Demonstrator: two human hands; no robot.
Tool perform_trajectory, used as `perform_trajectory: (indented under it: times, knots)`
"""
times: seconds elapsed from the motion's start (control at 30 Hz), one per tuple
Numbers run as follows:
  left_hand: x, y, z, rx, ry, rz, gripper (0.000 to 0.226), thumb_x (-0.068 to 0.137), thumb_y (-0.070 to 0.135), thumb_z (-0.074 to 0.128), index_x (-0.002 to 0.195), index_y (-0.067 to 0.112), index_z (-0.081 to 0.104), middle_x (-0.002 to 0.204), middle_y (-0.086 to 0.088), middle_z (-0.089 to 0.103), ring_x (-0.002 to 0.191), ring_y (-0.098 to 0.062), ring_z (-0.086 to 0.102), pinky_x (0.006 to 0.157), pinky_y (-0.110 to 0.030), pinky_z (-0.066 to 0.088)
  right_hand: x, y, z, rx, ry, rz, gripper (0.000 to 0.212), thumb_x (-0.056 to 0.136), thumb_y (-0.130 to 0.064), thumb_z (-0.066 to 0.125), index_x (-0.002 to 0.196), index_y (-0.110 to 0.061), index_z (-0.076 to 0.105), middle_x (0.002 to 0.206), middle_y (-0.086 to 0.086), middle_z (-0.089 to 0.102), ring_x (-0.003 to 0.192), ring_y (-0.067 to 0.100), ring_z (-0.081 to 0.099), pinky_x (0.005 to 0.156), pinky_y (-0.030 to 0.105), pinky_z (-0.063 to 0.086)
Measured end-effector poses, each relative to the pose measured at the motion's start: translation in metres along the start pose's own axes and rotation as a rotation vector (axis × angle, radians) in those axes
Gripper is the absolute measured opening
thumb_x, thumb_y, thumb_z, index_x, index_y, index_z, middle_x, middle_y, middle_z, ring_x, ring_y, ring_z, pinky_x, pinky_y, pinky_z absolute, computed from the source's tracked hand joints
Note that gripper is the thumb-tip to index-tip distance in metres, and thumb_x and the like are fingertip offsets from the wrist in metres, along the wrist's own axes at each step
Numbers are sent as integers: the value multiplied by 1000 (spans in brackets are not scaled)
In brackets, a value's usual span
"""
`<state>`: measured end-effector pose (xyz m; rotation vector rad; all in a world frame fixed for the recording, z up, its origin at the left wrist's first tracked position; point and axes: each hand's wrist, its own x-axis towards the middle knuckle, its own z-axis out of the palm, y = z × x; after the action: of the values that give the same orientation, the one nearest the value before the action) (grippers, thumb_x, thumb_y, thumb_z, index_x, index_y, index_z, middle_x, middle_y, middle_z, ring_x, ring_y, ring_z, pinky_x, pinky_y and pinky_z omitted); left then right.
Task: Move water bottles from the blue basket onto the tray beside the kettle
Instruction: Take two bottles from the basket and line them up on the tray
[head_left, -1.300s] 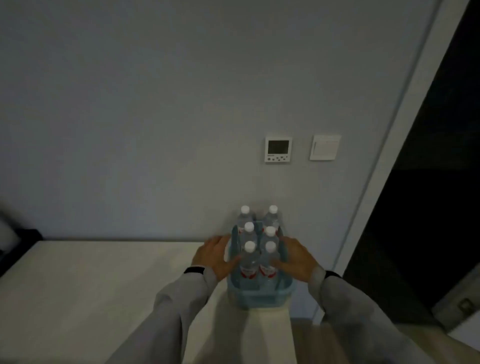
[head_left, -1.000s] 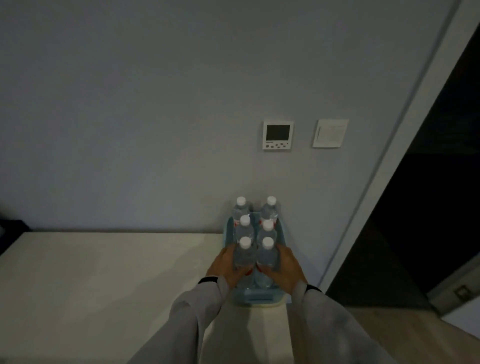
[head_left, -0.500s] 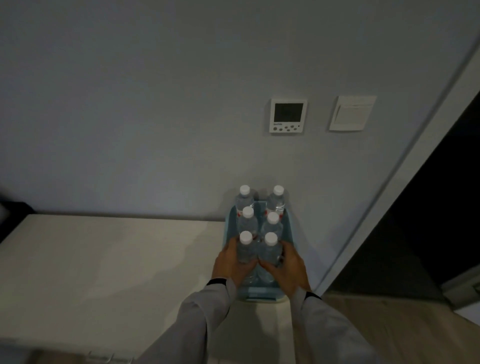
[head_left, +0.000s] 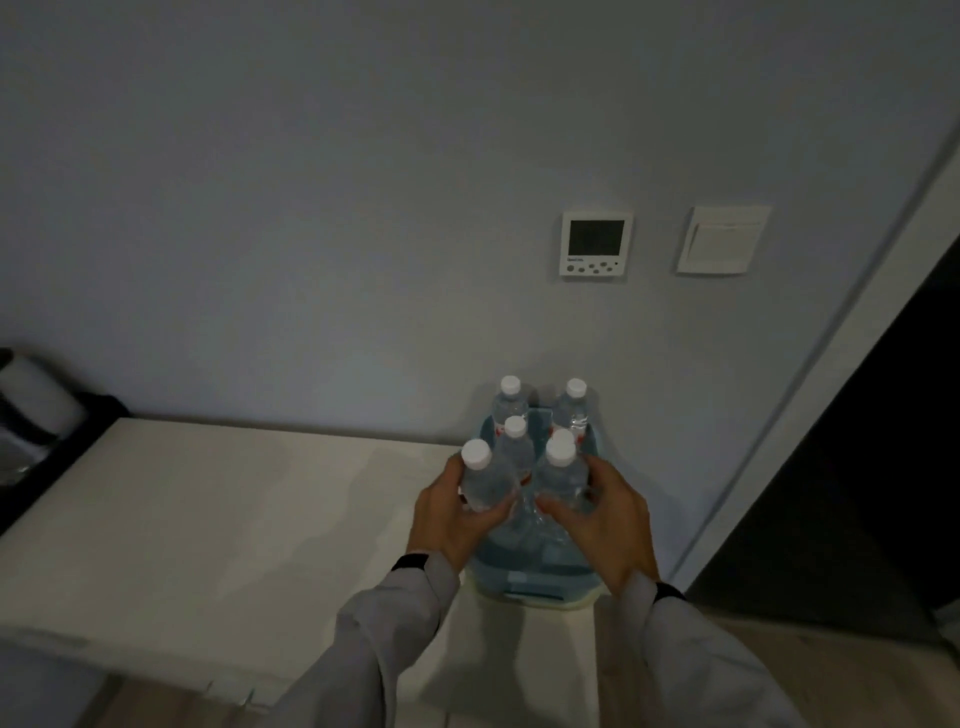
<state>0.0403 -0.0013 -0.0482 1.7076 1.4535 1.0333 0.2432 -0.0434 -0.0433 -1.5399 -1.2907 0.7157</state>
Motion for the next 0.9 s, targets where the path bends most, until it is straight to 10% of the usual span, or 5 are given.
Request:
perform_trajectory:
  times: [0.43,0.57,0.9]
  knots:
    - [-39,-4,-184,30,121,135,61,59,43,83,108,64,54,99,35,67,91,8,67,76,-9,54,-24,-114,73,87,-156,-232,54,65,-48,87,110,-50,58,109,-30,68,101,-5,65,86,21,56]
    - [-66,-33,-268,25,198,118,57,60,43,81,108,59,55,100,33,68,91,6,67,76,-12,55,-48,-160,141,94,-208,-295,54,59,-48,85,103,-60,57,104,-38,66,95,-9,66,75,7,53]
    - [-125,-115,-483,41,322,58,62,67,31,84,118,47,54,106,27,68,97,1,67,77,-13,55,-113,-263,338,149,-355,-340,54,55,-43,89,100,-56,63,100,-28,71,93,-4,69,79,24,59]
